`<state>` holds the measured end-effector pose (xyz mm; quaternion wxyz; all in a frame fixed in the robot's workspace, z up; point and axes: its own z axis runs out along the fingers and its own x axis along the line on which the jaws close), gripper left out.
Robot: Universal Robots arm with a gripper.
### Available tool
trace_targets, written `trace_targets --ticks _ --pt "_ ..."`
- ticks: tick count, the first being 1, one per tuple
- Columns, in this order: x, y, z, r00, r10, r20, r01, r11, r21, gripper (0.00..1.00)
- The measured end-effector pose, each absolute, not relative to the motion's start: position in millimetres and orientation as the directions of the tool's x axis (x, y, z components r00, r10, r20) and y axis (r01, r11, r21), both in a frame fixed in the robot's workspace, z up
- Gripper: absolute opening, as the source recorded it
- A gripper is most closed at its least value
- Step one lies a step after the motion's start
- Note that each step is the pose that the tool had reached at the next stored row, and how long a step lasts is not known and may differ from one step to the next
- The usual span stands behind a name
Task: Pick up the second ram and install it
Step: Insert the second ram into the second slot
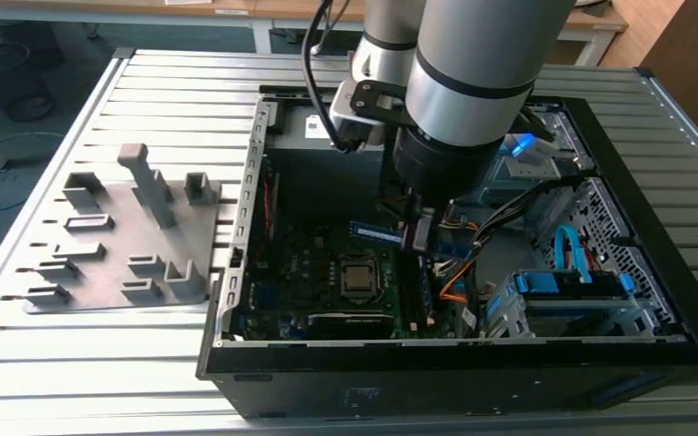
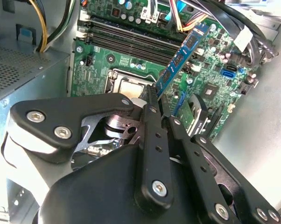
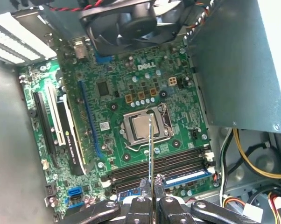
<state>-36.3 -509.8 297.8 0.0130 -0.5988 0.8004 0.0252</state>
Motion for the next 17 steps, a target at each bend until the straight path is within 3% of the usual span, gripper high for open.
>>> trace_targets --ticks 17 --pt "-36.3 -509.8 297.4 -0.398 -0.916 -0.05 -0.917 0.397 0.025 0.14"
